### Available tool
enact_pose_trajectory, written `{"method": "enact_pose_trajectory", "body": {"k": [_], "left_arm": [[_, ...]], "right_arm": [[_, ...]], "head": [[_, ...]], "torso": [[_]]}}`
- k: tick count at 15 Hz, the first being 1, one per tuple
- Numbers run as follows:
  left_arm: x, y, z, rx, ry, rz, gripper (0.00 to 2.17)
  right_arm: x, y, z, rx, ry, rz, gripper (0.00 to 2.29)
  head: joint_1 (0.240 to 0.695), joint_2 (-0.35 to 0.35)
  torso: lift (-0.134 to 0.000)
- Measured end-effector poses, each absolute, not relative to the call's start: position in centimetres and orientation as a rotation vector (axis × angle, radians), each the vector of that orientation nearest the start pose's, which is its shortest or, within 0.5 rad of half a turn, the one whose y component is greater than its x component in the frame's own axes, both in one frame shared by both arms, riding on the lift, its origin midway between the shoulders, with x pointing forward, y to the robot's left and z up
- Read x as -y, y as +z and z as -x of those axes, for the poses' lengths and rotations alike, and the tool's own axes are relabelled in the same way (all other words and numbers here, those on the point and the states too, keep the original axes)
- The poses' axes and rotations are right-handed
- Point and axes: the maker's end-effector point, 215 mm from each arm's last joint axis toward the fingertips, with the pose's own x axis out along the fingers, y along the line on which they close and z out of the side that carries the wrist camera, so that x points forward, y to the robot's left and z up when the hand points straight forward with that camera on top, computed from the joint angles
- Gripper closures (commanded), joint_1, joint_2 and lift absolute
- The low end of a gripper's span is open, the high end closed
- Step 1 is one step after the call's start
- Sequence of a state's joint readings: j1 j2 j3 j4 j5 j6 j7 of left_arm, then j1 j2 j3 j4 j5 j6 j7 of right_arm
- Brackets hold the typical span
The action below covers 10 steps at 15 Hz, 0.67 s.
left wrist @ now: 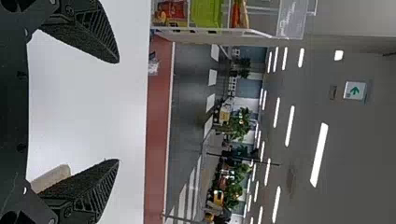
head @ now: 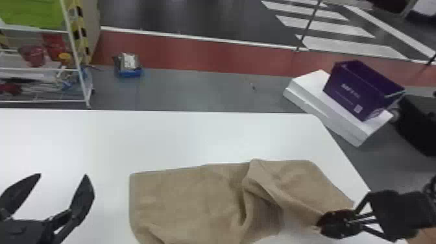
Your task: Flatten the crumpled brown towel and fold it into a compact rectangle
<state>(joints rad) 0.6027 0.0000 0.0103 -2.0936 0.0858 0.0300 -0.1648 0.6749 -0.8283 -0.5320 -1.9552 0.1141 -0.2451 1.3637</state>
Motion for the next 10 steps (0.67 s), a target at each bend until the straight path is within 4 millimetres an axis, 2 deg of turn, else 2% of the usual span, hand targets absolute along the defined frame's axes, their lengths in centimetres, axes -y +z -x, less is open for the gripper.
{"method": "enact_pose_trajectory", "body": {"k": [3,6,10], "left_arm": [[-19.6,-36.9,-41.7,-0.110,-0.157,0.095,0.14],[-19.7,-37.1,-41.9,-0.112,-0.156,0.095,0.14],[-20.4,-37.5,-42.0,-0.118,-0.146,0.098,0.14]], "right_arm": [[41.8,-37.3,-28.0,-0.629,1.306,1.052,1.44],[45.8,-37.5,-27.4,-0.687,1.289,1.100,1.44],[52.1,-39.0,-24.5,-0.837,1.286,1.167,1.44]], "head": [[0.695,-0.346],[0.695,-0.350],[0.695,-0.350]], "torso": [[-0.124],[-0.124],[-0.124]]}}
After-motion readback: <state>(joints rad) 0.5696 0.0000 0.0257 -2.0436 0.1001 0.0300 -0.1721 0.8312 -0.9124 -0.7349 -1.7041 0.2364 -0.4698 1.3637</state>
